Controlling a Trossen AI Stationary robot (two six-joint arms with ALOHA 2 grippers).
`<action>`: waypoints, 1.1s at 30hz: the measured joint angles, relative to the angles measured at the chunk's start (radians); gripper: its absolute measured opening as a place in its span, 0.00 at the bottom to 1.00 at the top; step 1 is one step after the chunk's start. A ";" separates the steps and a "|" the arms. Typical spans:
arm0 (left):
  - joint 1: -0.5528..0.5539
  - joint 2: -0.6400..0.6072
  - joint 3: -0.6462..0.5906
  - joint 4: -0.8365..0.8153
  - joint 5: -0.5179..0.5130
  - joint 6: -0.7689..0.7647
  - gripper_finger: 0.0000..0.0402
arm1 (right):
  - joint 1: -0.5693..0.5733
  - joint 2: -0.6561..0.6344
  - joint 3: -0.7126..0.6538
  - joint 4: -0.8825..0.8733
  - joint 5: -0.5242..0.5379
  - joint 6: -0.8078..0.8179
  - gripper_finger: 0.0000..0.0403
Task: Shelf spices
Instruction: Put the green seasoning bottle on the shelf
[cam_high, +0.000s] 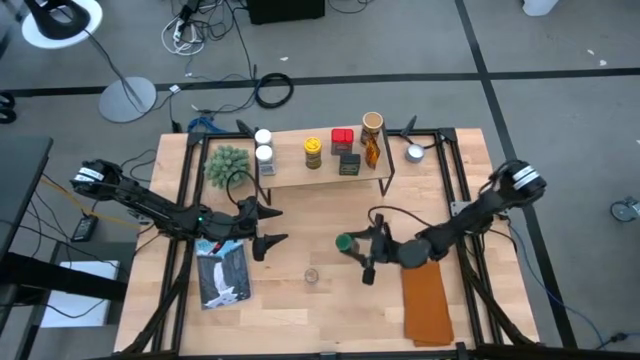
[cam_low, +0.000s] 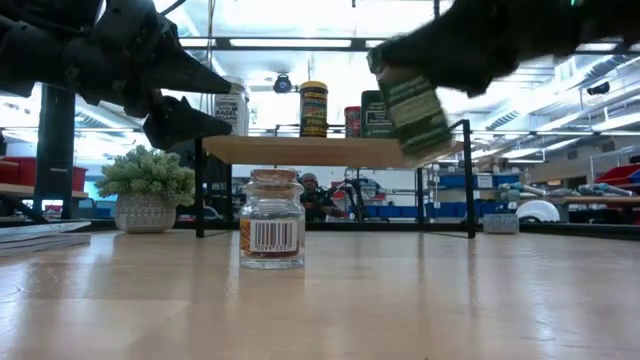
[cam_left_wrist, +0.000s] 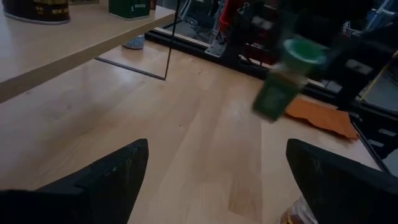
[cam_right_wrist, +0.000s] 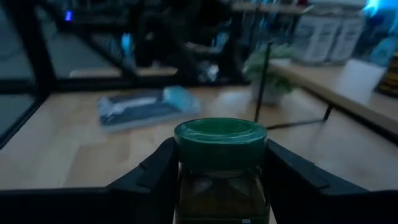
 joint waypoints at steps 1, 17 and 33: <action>0.000 0.000 0.000 -0.001 0.000 -0.001 0.96 | -0.009 0.030 -0.034 0.114 -0.003 -0.027 0.46; 0.000 0.000 0.000 -0.002 0.000 -0.001 0.96 | -0.148 0.456 -0.043 0.722 -0.235 -0.061 0.46; 0.000 0.000 -0.001 -0.003 0.000 0.004 0.96 | -0.148 0.491 -0.020 0.725 -0.201 0.019 0.76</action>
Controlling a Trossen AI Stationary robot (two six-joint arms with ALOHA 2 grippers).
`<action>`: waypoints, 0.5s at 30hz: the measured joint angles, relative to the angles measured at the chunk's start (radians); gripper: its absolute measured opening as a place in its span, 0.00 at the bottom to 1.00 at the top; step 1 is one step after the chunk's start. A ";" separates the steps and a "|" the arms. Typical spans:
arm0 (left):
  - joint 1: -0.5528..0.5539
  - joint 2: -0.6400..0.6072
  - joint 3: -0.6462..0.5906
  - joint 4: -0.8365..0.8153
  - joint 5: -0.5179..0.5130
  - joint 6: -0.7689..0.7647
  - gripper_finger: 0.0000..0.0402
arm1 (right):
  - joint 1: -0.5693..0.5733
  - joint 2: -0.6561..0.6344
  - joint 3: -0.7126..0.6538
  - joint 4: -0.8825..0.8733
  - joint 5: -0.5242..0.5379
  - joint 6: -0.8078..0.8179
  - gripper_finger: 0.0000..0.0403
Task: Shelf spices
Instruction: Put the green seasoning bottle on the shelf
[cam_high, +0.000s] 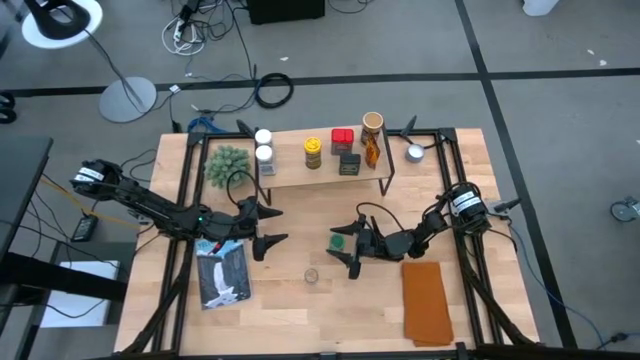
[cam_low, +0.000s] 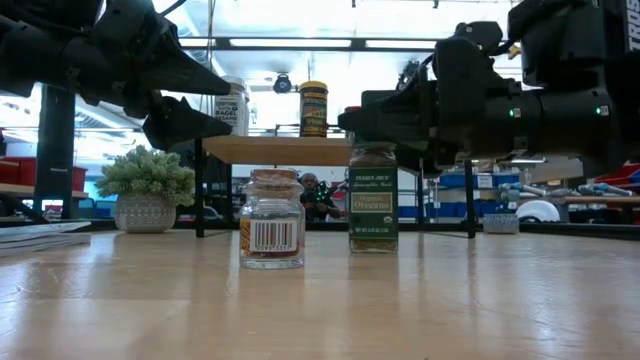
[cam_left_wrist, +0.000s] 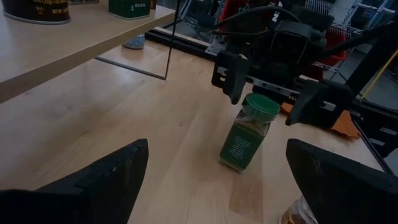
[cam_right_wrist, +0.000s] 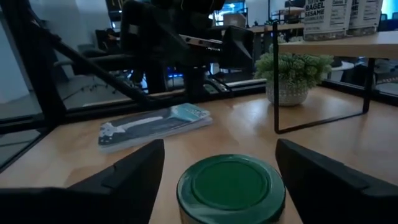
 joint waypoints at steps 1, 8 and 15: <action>0.000 0.000 0.000 0.000 0.000 0.000 0.96 | 0.000 -0.004 0.000 -0.001 0.000 0.000 0.76; 0.000 0.000 0.000 0.000 0.000 0.001 0.96 | 0.000 -0.076 0.000 -0.001 0.000 -0.086 0.76; 0.000 0.000 0.000 -0.001 0.000 0.001 0.96 | 0.044 -0.231 -0.006 -0.011 0.125 -0.255 0.76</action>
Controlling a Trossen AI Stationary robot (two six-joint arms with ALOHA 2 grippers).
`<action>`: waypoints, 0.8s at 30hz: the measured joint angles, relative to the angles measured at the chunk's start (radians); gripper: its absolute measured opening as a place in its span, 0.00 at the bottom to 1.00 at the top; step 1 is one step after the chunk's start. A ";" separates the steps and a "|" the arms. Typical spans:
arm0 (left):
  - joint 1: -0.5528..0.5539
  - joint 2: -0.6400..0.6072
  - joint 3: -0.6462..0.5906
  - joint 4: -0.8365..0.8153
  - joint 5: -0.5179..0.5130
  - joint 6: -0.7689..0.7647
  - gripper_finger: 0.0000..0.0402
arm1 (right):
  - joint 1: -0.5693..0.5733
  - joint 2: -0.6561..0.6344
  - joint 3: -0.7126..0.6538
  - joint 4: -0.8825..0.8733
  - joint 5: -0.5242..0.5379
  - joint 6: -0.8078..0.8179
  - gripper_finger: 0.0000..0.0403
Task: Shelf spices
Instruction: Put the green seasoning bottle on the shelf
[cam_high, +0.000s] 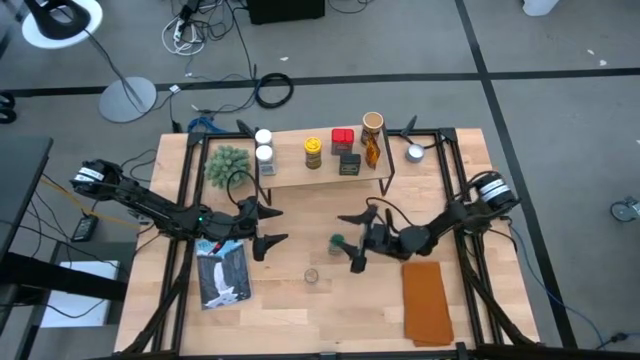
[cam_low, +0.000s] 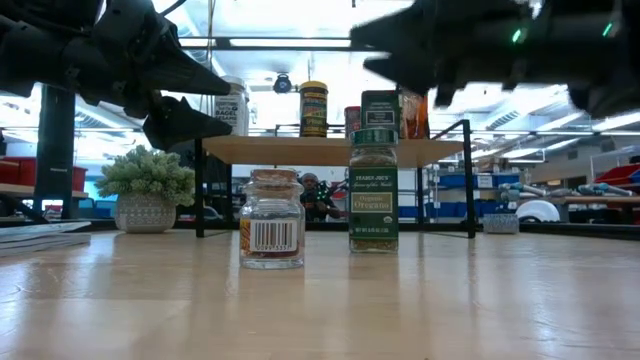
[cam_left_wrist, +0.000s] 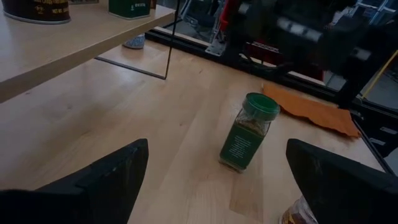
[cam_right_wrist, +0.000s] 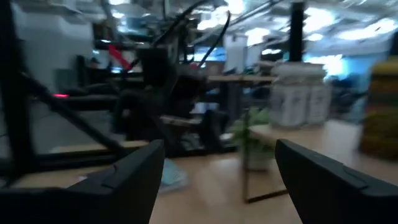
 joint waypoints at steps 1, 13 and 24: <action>0.000 0.000 0.000 0.000 0.000 0.000 0.96 | 0.017 -0.029 -0.003 -0.022 0.045 -0.032 0.76; 0.000 0.000 0.000 -0.002 0.000 -0.007 0.96 | 0.193 -0.439 0.028 -0.970 0.246 0.451 0.59; 0.000 0.000 0.000 -0.001 0.000 -0.026 0.96 | 0.188 -0.500 0.235 -1.865 -0.134 0.865 0.34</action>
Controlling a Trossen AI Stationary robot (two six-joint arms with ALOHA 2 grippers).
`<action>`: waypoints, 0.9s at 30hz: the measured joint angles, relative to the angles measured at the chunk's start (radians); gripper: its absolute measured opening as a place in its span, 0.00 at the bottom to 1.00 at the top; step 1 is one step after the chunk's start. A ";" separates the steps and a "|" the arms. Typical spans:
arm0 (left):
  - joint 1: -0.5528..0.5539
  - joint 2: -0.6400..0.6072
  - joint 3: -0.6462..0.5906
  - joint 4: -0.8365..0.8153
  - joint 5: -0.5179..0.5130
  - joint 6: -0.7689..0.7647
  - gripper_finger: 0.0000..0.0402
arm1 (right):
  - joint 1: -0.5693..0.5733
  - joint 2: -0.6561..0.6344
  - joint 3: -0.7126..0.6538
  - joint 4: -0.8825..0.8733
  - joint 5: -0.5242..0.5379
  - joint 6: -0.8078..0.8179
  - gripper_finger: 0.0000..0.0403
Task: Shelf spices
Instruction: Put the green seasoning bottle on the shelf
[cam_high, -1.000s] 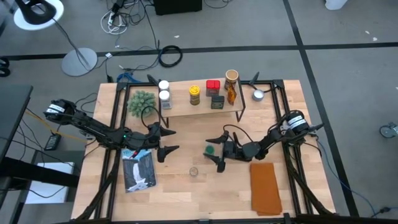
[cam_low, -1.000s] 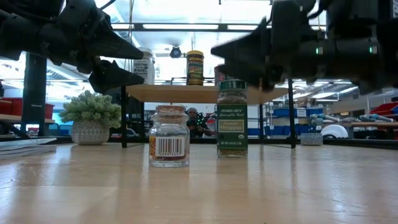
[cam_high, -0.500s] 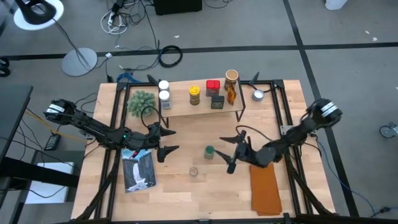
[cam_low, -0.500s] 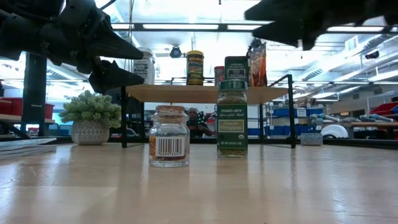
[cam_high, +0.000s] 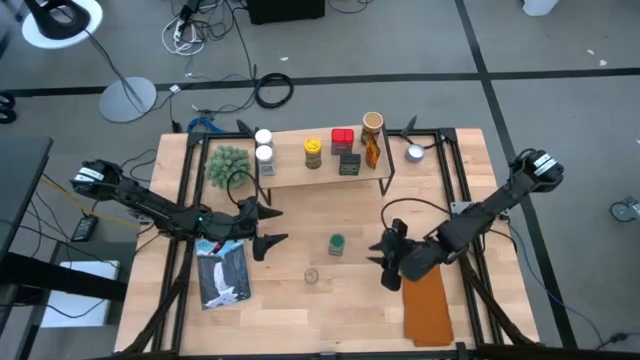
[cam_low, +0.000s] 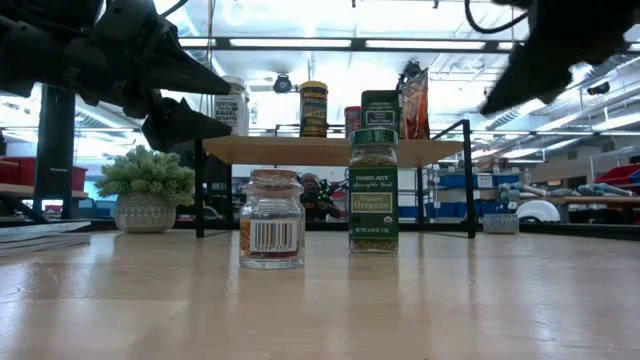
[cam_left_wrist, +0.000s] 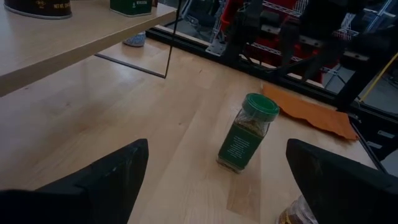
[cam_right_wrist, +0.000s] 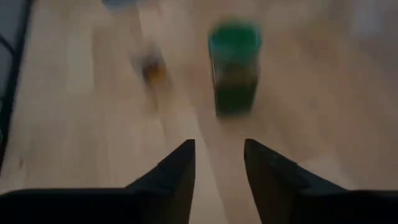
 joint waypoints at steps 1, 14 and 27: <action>0.000 0.000 0.000 0.000 0.000 0.000 0.96 | -0.008 0.003 0.020 -0.060 -0.046 0.015 0.32; 0.000 0.000 0.000 0.012 0.000 -0.003 0.96 | -0.036 0.012 0.092 -0.123 -0.181 0.020 0.28; 0.000 0.001 0.023 0.056 -0.006 0.005 0.96 | 0.061 0.016 0.012 -0.113 -0.012 0.200 0.28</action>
